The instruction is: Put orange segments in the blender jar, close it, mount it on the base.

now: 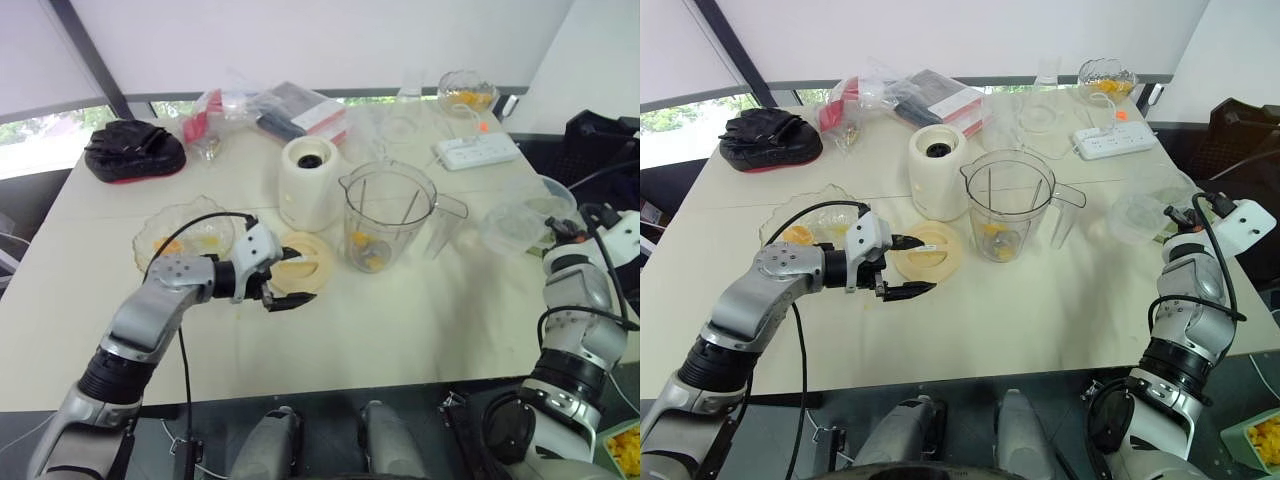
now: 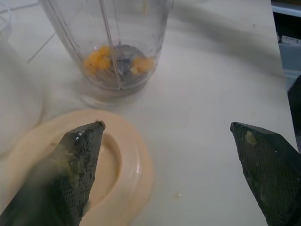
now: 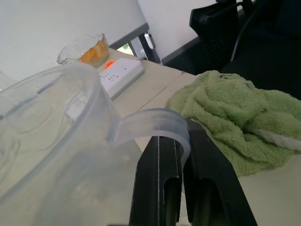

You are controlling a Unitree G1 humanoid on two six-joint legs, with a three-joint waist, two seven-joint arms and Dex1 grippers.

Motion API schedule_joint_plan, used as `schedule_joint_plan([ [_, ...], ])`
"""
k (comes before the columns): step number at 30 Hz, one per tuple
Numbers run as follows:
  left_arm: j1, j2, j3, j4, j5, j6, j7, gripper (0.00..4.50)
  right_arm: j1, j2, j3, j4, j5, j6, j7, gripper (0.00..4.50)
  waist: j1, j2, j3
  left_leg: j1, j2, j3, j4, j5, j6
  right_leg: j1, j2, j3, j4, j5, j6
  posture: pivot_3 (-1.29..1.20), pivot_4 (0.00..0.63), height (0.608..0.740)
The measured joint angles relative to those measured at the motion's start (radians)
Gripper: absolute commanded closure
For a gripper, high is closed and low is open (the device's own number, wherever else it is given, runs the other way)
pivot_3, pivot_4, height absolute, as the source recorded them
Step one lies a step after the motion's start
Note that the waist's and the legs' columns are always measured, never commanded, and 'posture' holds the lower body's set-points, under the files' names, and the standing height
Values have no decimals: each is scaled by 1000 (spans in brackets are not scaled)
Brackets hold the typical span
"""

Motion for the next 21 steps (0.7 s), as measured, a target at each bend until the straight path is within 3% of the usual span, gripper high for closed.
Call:
schedule_joint_plan([
  [10, 25, 39, 7, -61, -7, 40, 8, 0, -10, -6, 6, 287, 2, -227, 32, 4467, -1, 0, 0, 0, 0, 0, 0, 0, 0, 0, 0, 0, 0, 0, 0, 0, 150, 740],
  [21, 54, 62, 19, -118, -41, 87, 39, 0, -19, -51, 70, 382, -18, -314, 53, 4467, -1, 0, 0, 0, 0, 0, 0, 0, 0, 0, 0, 0, 0, 0, 0, 0, 150, 740],
])
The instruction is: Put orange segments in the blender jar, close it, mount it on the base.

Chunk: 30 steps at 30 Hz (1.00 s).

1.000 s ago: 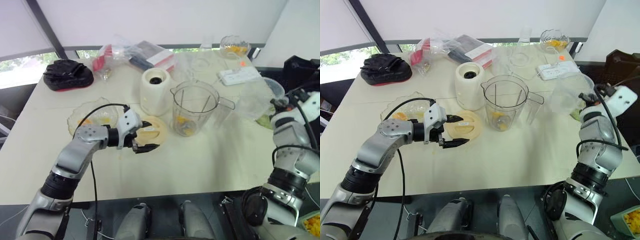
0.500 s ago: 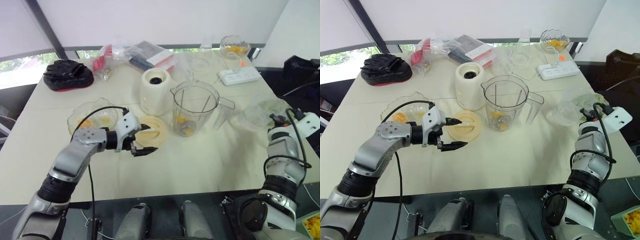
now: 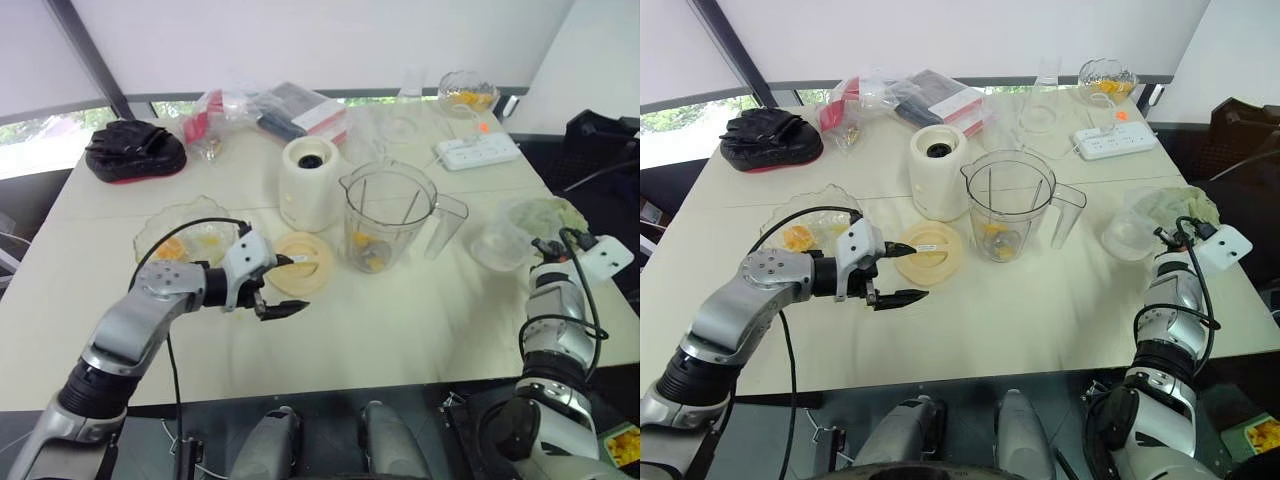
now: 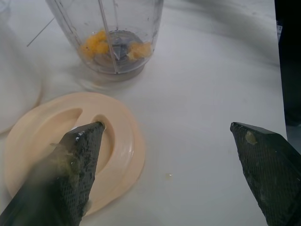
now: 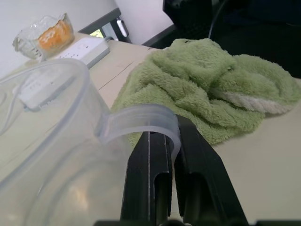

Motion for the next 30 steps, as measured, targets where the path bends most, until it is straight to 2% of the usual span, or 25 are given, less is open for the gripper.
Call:
schedule_joint_plan([
  [2, 1, 0, 0, -4, -2, 1, 8, 0, 0, -5, 18, 5, -14, -11, 2, 4467, 0, 0, 0, 0, 0, 0, 0, 0, 0, 0, 0, 0, 0, 0, 0, 0, 150, 740],
  [5, 2, 0, 0, -12, -3, 7, 16, 0, 1, -8, 30, 8, -17, -17, 7, 3507, -1, 0, 0, 0, 0, 0, 0, 0, 0, 0, 0, 0, 0, 0, 0, 0, 150, 740],
  [7, 2, 0, 0, -13, -3, 10, 22, 0, 1, -15, 35, 10, -21, -20, 3, 2537, -1, 0, 0, 0, 0, 0, 0, 0, 0, 0, 0, 0, 0, 0, 0, 0, 150, 740],
  [19, 4, -7, -6, -13, -2, 10, 33, 0, 54, -22, 51, 1, -25, -17, -13, 2537, 0, 0, 0, 0, 0, 0, 0, 0, 0, 0, 0, 0, 0, 0, 0, 0, 150, 740],
  [30, 9, -26, -21, 11, 1, -31, 26, 0, 182, 10, 88, -201, -16, 47, -34, 2537, 3, 0, 0, 0, 0, 0, 0, 0, 0, 0, 0, 0, 0, 0, 0, 0, 150, 740],
])
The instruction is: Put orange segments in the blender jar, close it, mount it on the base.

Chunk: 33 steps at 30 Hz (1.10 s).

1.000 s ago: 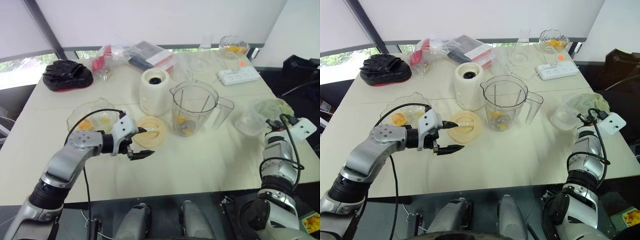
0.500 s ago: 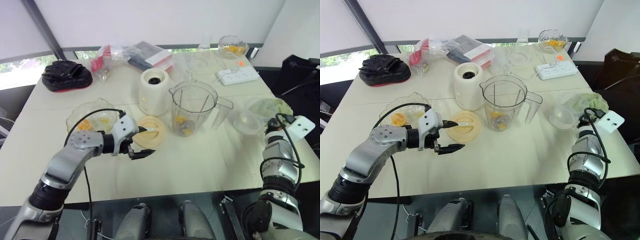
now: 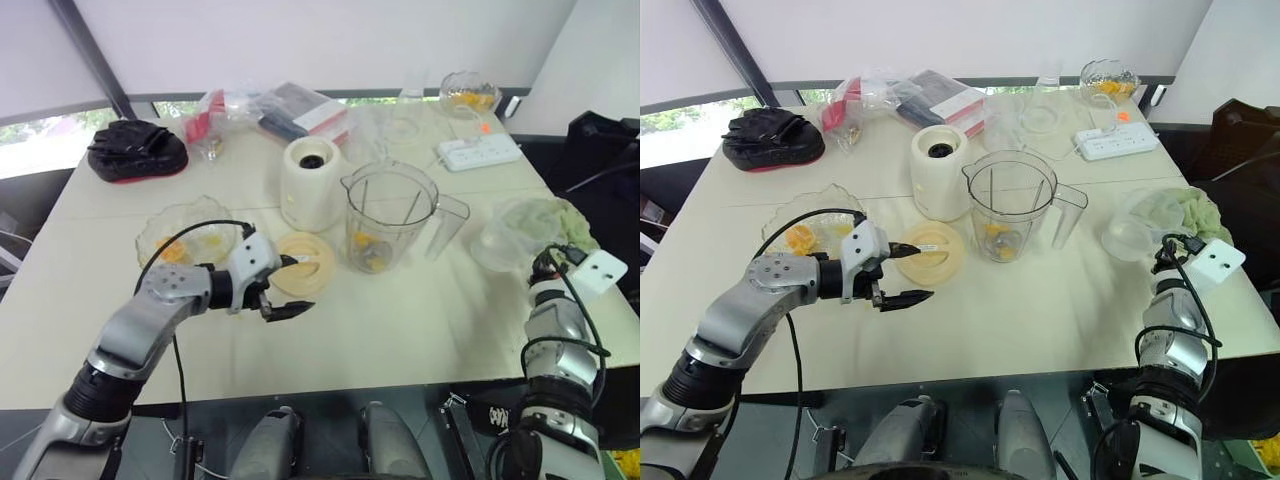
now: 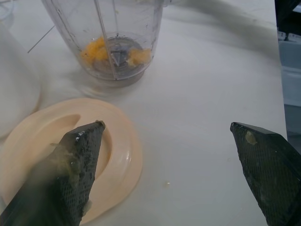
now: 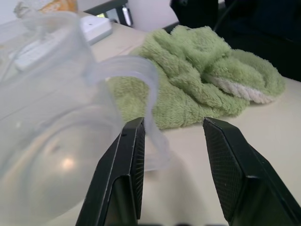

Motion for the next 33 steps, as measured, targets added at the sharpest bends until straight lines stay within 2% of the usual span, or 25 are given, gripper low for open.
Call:
schedule_joint_plan([
  [9, -33, -37, -34, 94, 22, -67, -32, 0, 93, -4, 12, -194, 22, 135, 12, 2537, 4, 0, 0, 0, 0, 0, 0, 0, 0, 1, 0, 0, 0, 0, 0, 0, 150, 740],
  [17, -82, -68, -45, 210, 41, -143, -95, 0, 295, -18, 24, -439, 60, 323, 51, 2537, 5, 0, 0, 0, 0, 0, 0, -3, 5, 1, 0, 0, 0, 0, 0, 0, 150, 740],
  [20, -104, -73, -49, 251, 45, -176, -116, 0, 436, -81, 50, -567, 67, 408, 116, 2537, 11, 0, 0, 0, 0, 0, 0, -3, 6, 1, 0, 0, 0, 0, 0, 0, 150, 740],
  [25, -139, -73, -49, 293, 46, -193, -161, 0, 608, -170, 26, -805, 160, 520, 254, 2537, 4, 0, 0, 1, 1, 0, 1, -4, 7, 2, 0, 0, -1, 0, 0, 0, 150, 740],
  [30, -209, -63, -38, 339, 43, -195, -206, 0, 620, -308, -11, -972, 261, 569, 400, 2537, 6, -1, 0, 1, 1, 0, 2, -4, 8, 4, 0, -1, -1, 0, 0, 0, 150, 740],
  [33, -258, -40, -39, 393, 42, -195, -263, 0, 540, -407, -9, -982, 346, 629, 470, 2537, 4, -2, 1, 1, 1, 1, 3, -5, 8, 4, 0, -1, -1, 0, 0, 0, 150, 740],
])
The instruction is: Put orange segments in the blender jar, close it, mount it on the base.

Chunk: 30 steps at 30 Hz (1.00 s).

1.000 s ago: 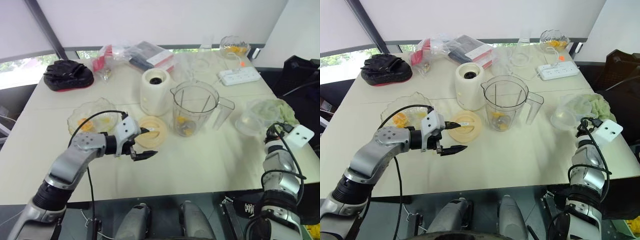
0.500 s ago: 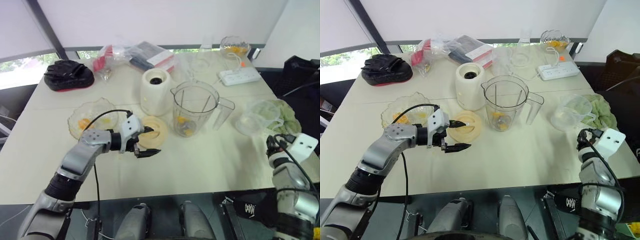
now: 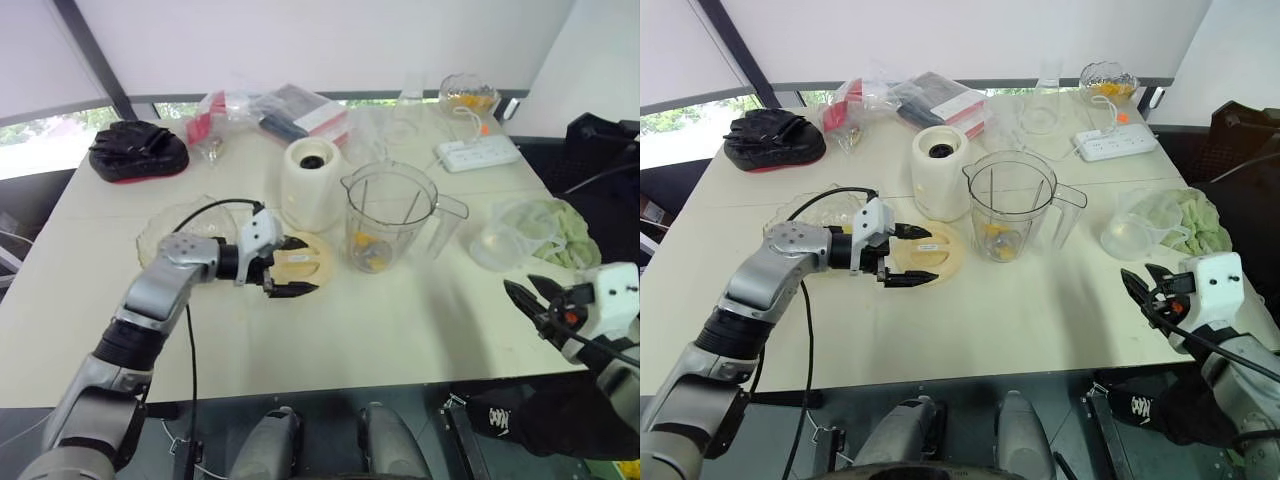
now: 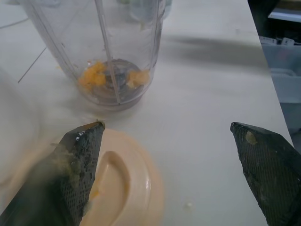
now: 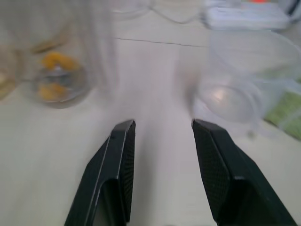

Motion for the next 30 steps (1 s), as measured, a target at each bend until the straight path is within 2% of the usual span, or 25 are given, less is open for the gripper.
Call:
schedule_joint_plan([
  [3, -70, 15, -1, 44, 2, -22, -68, 0, -90, -94, 21, -34, 71, 48, 66, 2537, 5, -1, 0, 0, 0, -2, 0, 0, 0, 1, 0, -2, 0, 0, 0, 0, 150, 740],
  [7, -150, 38, -41, 166, 48, -78, -169, 0, -150, -179, 159, -62, 86, 75, 158, 2537, 5, -2, 1, -1, 0, -2, 0, -1, 1, 1, -1, -2, -1, 0, 0, 0, 150, 740],
  [16, -390, -18, -112, 603, 178, -296, -351, 0, -376, -143, 401, -69, 46, 82, 159, 2537, 4, -9, 4, -2, 0, -1, 2, -1, 2, 0, 0, -3, -1, 0, 0, 0, 150, 740],
  [24, -496, -101, -148, 935, 309, -518, -386, 0, -410, -86, 456, -116, 30, 102, 78, 2537, 5, -12, 6, -5, 0, -1, 2, -1, 2, -4, -1, -3, -1, 0, 0, 0, 150, 740],
  [30, -553, -169, -158, 1131, 424, -644, -297, 0, -395, -77, 462, -170, 32, 134, 36, 2537, 4, -14, 7, -5, 0, -1, 2, -2, 3, -4, 0, -3, -1, 0, 0, 0, 150, 740],
])
